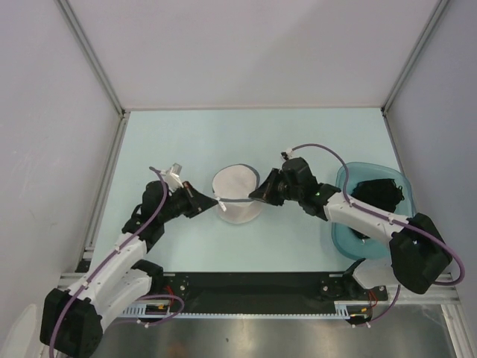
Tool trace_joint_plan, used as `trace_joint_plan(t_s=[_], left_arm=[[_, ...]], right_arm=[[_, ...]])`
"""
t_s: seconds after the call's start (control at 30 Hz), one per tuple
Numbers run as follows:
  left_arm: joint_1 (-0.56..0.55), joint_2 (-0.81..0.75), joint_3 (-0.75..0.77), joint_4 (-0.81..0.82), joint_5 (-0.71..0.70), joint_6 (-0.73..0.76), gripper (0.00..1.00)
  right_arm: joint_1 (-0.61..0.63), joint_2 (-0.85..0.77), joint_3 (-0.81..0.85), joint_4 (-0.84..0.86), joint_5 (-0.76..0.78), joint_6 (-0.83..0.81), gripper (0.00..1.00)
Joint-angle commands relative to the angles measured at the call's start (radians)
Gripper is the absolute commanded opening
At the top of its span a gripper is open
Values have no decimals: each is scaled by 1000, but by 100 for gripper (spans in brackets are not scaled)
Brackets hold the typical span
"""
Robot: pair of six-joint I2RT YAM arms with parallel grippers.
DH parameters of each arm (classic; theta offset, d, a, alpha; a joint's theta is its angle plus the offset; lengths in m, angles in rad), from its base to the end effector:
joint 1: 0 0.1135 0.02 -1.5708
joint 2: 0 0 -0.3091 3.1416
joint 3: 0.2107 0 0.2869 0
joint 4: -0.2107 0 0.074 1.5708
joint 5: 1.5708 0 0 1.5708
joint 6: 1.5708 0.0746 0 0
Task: Place the bra in the laundry bag and zip it closed
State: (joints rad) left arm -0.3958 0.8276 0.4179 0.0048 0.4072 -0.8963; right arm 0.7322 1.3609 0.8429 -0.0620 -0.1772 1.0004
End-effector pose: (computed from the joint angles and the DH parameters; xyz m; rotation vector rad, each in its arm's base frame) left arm 0.1944 -0.1133 0.2282 -0.2476 2.1451 -1.2021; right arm 0.2533 0.2453 0.2482 0.2058 2.3831 1.1211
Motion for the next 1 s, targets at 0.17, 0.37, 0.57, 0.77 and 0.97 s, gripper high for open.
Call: trace_joint_plan(t_s=[0.17,0.37,0.57,0.77,0.97], left_arm=[[121,36,31,-97,24,117,0],[111,-63,104,-152,58,220,30],[-137,-202,139,-129,-37,217,82],[-446,-295,76,-30,-244,185,99],[-577,-476,-76,73,-337,151,100]], right_arm=[[-146,6,-32,54,-203,-163,0],[-151,-52,45,-169,-79,-285,67],[-110,-270,50,-372,166,-371,100],[21,-581,-140,-331,332,-344,100],[47,-897,-387,-207,329,-217,100]])
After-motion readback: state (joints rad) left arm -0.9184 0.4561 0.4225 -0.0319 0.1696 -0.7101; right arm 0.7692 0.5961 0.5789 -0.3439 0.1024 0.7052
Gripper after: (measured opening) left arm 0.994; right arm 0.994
